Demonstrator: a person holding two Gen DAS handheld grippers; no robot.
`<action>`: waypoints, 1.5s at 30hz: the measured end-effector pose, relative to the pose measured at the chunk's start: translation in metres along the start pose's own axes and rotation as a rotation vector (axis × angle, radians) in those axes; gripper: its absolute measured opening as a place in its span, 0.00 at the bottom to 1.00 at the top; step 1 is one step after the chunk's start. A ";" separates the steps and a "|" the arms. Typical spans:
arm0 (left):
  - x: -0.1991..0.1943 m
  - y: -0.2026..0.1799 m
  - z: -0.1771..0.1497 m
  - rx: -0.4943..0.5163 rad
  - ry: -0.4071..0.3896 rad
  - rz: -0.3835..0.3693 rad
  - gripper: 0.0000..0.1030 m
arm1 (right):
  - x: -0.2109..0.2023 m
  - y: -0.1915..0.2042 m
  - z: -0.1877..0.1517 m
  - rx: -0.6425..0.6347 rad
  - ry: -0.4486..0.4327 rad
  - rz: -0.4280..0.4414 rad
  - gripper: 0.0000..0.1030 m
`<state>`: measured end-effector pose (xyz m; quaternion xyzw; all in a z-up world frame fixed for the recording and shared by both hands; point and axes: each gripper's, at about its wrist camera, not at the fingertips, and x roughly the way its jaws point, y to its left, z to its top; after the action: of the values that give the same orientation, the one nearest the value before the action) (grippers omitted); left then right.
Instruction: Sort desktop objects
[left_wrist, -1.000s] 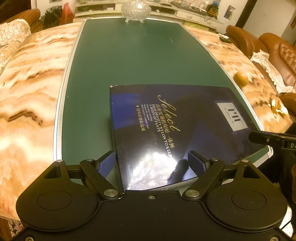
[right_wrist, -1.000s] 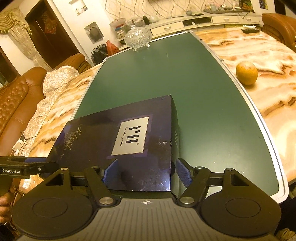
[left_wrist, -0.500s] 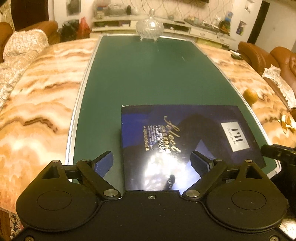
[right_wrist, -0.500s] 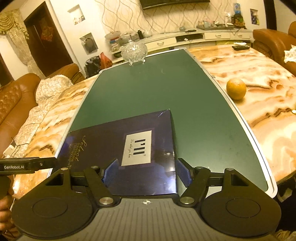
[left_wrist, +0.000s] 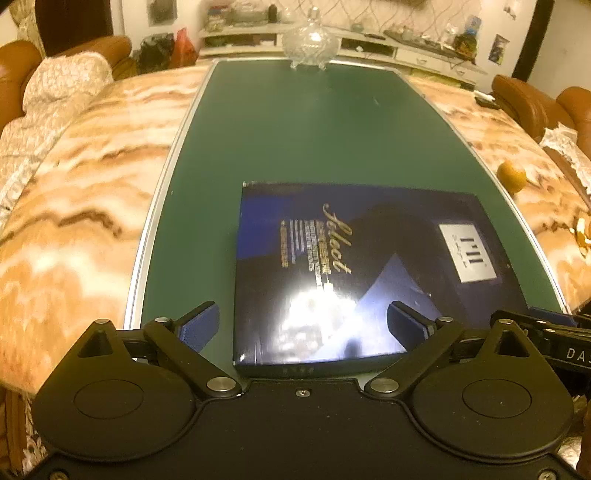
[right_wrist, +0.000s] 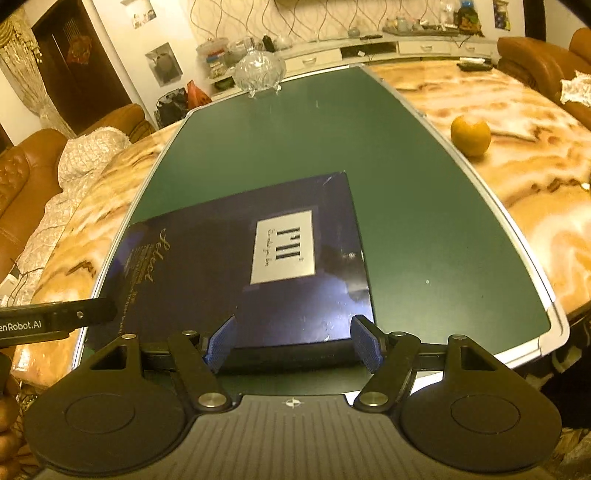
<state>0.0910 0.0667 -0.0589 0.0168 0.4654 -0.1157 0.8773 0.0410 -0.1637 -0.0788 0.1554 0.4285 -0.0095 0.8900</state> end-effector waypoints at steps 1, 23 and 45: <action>0.000 0.000 -0.002 0.001 0.007 0.007 0.99 | -0.001 0.000 -0.001 0.003 0.001 -0.002 0.70; 0.004 0.006 -0.026 -0.028 0.088 0.058 1.00 | -0.042 0.031 -0.019 -0.101 -0.107 -0.116 0.94; -0.049 -0.001 -0.038 -0.030 0.025 0.125 1.00 | -0.068 0.067 -0.032 -0.156 -0.131 -0.231 1.00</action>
<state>0.0332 0.0797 -0.0398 0.0344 0.4761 -0.0535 0.8771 -0.0165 -0.0986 -0.0273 0.0345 0.3841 -0.0884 0.9184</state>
